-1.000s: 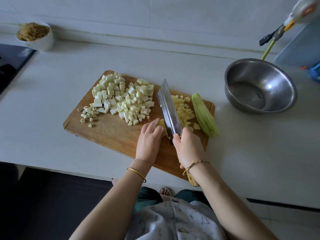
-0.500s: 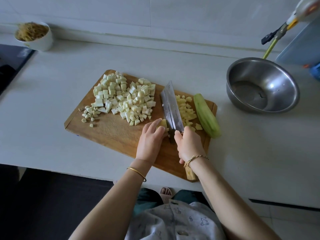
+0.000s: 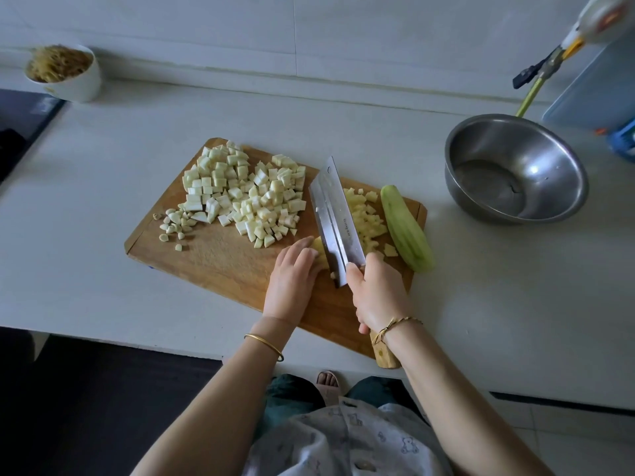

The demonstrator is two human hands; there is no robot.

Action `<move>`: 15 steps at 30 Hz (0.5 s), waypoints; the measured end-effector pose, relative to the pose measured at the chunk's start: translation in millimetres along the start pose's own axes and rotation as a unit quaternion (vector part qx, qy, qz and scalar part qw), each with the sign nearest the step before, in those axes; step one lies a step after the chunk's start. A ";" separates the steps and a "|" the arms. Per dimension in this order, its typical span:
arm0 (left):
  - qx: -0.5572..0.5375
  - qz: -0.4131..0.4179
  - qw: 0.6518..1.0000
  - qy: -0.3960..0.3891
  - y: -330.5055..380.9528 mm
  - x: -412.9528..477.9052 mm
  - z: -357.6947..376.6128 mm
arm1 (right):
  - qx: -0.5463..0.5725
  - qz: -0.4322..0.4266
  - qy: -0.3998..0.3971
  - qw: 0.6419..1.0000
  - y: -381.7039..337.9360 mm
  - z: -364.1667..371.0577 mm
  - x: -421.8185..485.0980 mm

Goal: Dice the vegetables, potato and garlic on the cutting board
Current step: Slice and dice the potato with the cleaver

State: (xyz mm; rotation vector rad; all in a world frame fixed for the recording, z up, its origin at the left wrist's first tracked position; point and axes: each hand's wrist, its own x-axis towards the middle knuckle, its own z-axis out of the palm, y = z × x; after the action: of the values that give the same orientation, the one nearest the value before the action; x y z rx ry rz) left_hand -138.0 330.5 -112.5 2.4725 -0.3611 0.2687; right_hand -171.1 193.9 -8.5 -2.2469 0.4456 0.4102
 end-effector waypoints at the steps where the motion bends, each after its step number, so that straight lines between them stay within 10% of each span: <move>1: 0.002 0.005 1.000 0.003 0.1 0.1 -0.1 | -0.009 -0.002 0.001 1.000 -0.7 0.3 -0.1; 15: -0.027 0.025 0.999 0.004 -4.1 1.1 0.0 | -0.103 0.039 0.029 0.993 -17.4 25.3 1.7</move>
State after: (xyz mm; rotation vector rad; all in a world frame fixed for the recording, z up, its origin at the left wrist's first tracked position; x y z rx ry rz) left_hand -135.7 333.5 -114.4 2.4116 -0.4220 0.2856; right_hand -165.6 223.7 -14.0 -2.4519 0.5445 0.4491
